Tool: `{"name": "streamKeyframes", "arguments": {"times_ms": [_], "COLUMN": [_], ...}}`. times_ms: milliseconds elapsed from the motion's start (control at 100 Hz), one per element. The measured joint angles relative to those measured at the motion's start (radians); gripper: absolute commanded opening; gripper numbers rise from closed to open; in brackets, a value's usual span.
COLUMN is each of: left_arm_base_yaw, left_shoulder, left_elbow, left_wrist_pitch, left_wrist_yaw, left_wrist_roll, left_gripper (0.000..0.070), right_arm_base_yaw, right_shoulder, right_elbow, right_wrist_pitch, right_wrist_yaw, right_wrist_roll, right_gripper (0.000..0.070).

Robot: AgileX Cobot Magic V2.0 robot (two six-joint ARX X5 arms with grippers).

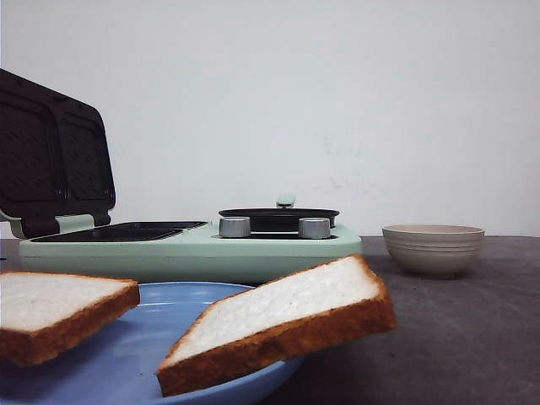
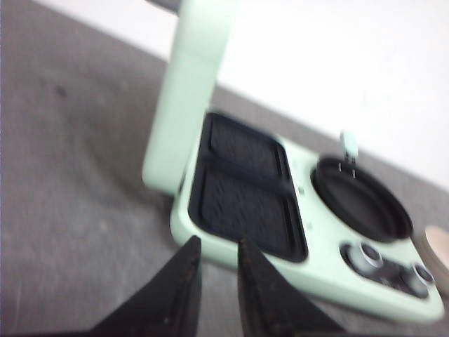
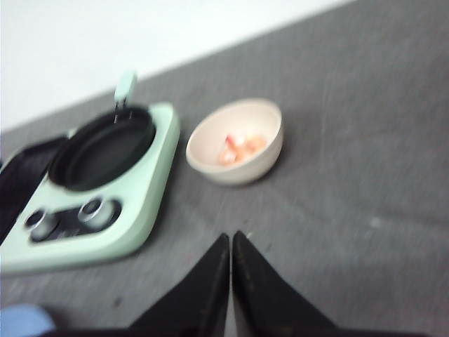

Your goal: Make breakfast with bread and shrimp

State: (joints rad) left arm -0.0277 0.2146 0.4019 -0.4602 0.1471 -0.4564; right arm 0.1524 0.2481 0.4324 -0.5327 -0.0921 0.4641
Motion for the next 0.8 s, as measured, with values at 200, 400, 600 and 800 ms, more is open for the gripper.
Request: {"name": "streamKeyframes", "arguments": {"times_ms": [200,400,600,800], "left_arm_base_yaw": [0.0,0.0,0.0,-0.004], "left_shoulder": [0.216,0.322,0.337,0.445], "left_elbow": [0.165,0.175,0.175,0.175], "left_wrist_pitch": [-0.16,-0.283,-0.356,-0.42], "left_wrist_yaw": [0.144,0.231,0.252,0.324], "left_wrist_roll": [0.01,0.032,0.046,0.052], "left_gripper": [0.0012,0.0035,0.044,0.0443], "right_arm_base_yaw": [0.0,0.0,0.0,0.001], "right_shoulder": [0.241,0.345,0.35,0.354], "right_elbow": [0.17,0.183,0.183,0.183], "right_wrist_pitch": [-0.124,-0.17,-0.184,-0.187], "right_wrist_yaw": [-0.064,-0.069,-0.149,-0.268], "right_wrist_roll": [0.012,-0.016,-0.079,-0.11], "right_gripper": [0.0,0.0,0.0045,0.031]}}
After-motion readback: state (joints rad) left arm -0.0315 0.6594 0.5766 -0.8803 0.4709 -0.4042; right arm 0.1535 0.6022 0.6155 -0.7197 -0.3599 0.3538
